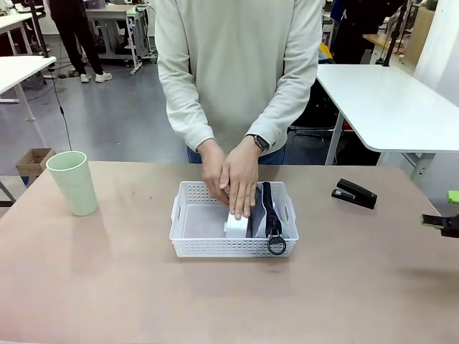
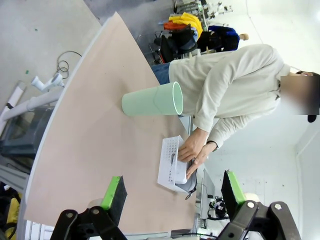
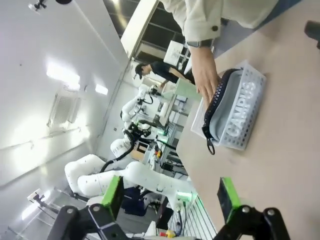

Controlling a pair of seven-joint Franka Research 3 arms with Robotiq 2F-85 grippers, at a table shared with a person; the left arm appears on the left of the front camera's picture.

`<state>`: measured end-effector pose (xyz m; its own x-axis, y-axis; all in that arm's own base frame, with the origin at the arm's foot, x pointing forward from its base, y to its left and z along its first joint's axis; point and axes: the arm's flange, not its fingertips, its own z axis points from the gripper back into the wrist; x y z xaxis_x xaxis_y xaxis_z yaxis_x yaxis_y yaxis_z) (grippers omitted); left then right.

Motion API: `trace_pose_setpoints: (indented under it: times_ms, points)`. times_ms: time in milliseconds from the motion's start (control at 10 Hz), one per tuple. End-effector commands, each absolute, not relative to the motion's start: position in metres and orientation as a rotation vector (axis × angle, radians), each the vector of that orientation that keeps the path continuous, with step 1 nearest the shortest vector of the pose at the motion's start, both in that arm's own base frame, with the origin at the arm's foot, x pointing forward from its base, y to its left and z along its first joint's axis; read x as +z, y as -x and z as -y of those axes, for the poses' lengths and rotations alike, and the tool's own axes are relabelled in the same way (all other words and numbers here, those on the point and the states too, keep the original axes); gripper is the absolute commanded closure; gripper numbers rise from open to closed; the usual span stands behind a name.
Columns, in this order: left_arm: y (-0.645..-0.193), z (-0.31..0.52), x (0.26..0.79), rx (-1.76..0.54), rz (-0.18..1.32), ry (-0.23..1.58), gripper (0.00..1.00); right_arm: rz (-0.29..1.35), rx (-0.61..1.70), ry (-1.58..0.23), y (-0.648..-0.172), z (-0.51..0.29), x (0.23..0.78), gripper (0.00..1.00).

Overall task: Efficiently arrange items inside the basket to fit them all.
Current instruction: Pick up the Digital clock and place it inside the Organizing basket, then pick up the Stapler and place it inside the Organizing basket.

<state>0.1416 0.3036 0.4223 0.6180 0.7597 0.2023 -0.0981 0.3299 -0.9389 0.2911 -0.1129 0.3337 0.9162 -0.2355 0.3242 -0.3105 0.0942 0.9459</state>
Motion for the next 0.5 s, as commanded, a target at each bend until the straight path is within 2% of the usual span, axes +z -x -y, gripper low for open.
trace_pose_setpoints:
  times_ms: [0, 400]
  points:
    - [-0.1407, -0.3022, 0.4224, 0.612, 0.752, 1.110, 0.00, 0.423, 0.079, -1.441, -0.3026, 0.0929, 0.3716, 0.00]
    - [-0.1407, -0.3022, 0.4224, 0.612, 0.752, 1.110, 0.00, 0.423, 0.079, -1.441, -0.3026, 0.0929, 0.3716, 0.00]
